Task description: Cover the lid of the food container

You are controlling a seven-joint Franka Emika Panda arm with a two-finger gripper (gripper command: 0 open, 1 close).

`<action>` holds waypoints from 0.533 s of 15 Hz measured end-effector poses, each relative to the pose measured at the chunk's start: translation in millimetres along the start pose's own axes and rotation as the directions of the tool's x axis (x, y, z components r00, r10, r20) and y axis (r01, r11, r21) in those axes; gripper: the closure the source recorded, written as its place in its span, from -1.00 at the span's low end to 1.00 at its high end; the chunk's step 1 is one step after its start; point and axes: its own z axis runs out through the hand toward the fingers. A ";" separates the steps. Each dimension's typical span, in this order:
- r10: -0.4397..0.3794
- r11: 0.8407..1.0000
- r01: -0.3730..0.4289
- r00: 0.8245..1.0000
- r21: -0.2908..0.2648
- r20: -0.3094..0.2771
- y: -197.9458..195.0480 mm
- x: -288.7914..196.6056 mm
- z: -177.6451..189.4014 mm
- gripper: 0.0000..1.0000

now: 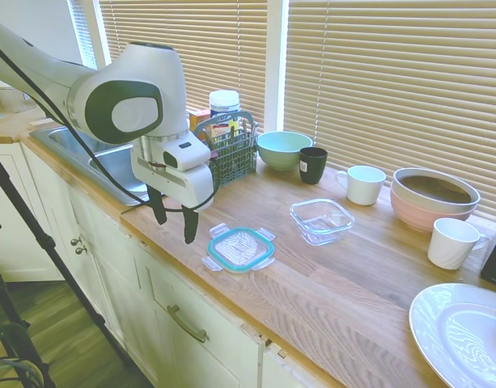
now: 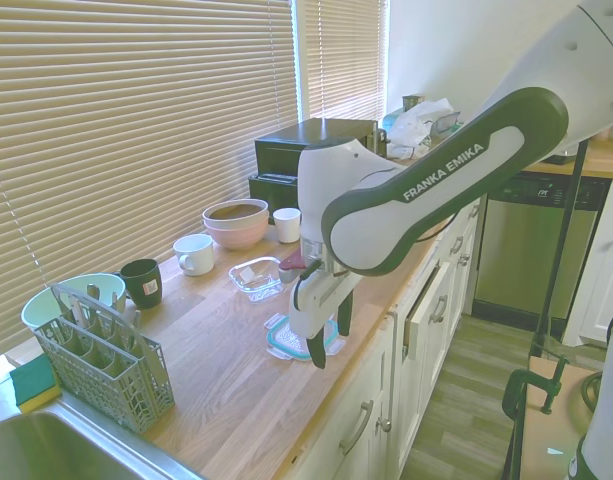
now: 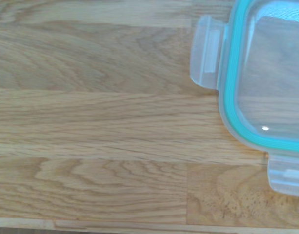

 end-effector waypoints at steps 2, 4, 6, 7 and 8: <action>0.000 1.000 0.000 1.000 0.000 0.000 0.2 0.3 0.3 -1.00; 0.008 1.000 -0.008 1.000 0.006 0.001 6.9 6.8 -1.2 -1.00; 0.027 0.999 -0.027 1.000 0.022 0.010 27.1 22.1 -3.4 -1.00; 0.035 0.999 -0.036 0.999 0.036 0.016 40.3 31.9 -5.1 -1.00; 0.037 0.998 -0.038 0.999 0.055 0.022 53.8 42.7 -7.4 -1.00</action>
